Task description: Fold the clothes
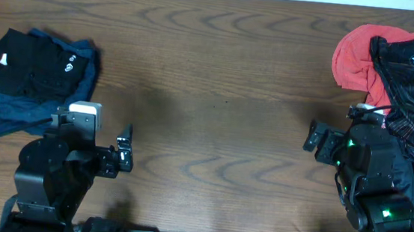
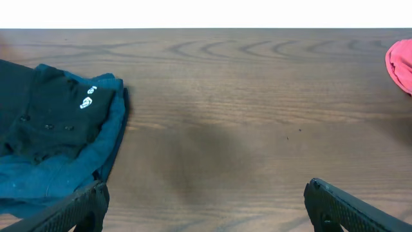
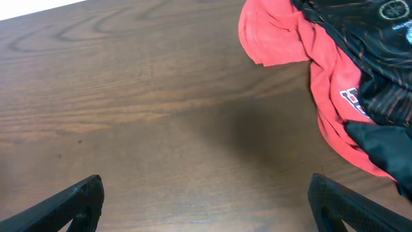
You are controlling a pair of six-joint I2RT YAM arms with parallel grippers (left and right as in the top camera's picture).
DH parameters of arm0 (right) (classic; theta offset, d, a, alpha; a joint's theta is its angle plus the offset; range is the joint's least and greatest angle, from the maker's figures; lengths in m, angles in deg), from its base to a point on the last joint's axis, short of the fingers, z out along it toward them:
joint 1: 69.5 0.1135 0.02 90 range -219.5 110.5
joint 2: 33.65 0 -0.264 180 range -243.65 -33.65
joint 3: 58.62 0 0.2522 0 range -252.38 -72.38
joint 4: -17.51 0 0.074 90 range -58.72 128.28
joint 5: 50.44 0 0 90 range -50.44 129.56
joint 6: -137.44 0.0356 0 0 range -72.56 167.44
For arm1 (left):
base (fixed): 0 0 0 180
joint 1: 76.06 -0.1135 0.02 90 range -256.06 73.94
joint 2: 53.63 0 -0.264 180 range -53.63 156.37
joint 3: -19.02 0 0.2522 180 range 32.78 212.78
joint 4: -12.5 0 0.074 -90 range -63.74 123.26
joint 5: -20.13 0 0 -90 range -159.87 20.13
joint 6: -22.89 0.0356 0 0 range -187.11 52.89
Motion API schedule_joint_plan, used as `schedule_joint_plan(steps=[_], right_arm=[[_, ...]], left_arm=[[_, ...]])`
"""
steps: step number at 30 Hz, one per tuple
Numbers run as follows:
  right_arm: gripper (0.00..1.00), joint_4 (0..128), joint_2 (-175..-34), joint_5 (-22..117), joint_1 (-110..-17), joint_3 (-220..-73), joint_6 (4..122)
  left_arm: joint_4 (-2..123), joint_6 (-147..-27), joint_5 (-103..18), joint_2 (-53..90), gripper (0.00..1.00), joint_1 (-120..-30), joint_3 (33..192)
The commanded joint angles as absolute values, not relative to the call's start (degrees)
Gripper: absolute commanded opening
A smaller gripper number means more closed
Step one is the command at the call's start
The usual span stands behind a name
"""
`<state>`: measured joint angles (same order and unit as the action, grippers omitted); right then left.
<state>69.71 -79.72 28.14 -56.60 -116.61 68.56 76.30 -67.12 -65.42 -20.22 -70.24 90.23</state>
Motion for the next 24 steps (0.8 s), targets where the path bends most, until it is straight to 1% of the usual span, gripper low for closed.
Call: schedule_joint_plan(steps=[1,20,24], right_arm=[[0.99,71.11,-79.32,26.72,-56.14,-115.76,69.7],[0.99,76.2,-80.07,26.7,-56.14,-115.76,69.68],[0.99,73.93,-78.73,26.5,-56.38,-115.15,69.7]], left_arm=[[76.74,-66.97,-66.06,-20.48,0.98,-70.26,89.73],[76.74,-66.97,-66.06,-20.42,0.98,-70.26,89.73],[76.74,-66.97,-66.06,-20.42,0.98,-70.26,89.73]])
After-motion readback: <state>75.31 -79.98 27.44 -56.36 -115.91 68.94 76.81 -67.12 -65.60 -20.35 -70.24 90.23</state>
